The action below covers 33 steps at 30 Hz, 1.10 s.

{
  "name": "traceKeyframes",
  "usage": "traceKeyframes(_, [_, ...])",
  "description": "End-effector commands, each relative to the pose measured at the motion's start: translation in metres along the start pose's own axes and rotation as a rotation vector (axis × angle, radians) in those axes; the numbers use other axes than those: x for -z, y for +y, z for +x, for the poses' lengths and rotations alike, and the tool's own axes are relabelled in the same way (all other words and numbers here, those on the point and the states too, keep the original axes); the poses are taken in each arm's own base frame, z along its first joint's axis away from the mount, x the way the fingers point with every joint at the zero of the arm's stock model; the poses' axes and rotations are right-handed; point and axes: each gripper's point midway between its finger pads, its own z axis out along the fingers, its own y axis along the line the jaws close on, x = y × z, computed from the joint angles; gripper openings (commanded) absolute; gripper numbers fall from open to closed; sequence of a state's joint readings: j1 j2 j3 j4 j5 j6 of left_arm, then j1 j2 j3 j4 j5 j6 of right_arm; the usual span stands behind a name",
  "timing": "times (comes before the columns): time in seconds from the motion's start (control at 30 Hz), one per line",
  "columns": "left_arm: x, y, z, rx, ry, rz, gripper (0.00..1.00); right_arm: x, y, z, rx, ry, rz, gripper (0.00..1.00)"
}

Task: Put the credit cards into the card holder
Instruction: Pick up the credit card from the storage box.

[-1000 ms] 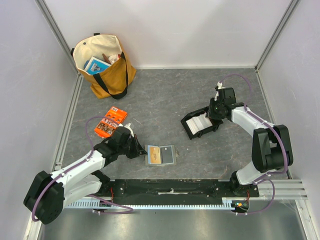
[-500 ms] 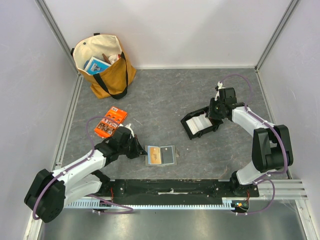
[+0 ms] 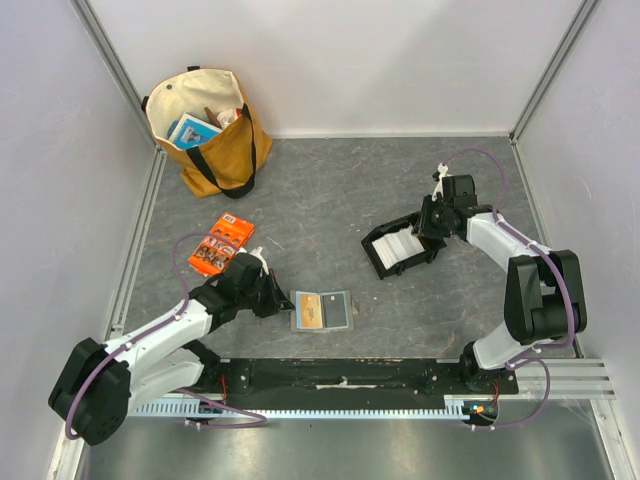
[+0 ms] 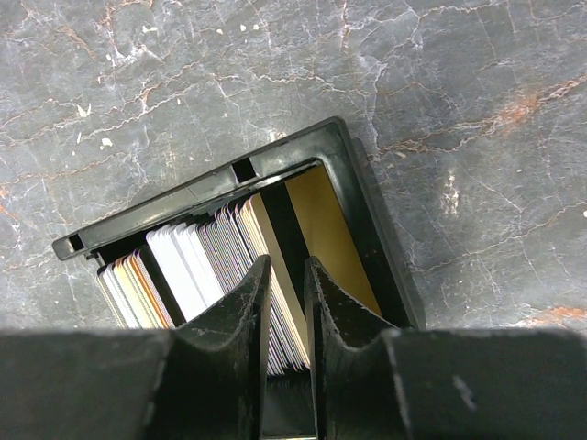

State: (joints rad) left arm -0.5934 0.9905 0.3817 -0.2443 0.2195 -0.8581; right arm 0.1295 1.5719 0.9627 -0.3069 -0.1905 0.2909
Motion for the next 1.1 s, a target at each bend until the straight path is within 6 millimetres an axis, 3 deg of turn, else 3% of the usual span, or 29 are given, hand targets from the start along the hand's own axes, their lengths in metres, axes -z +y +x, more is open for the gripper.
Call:
traceKeyframes(0.0, [0.001,-0.015,-0.008,-0.043,-0.015,0.048,0.02,0.005,0.011,-0.003,-0.011,0.010,-0.068,0.28])
traceKeyframes(0.23, [0.001,-0.014,-0.008,-0.042,-0.012,0.049,0.02,-0.003,0.006,0.004,-0.019,0.051,-0.063,0.29])
traceKeyframes(0.43, [0.000,-0.014,-0.007,-0.043,-0.009,0.046,0.02,-0.004,0.008,0.004,-0.014,0.055,-0.073,0.16])
traceKeyframes(1.07, [-0.003,-0.013,-0.006,-0.050,0.005,0.044,0.02,0.007,0.016,-0.007,-0.029,0.036,-0.143,0.17])
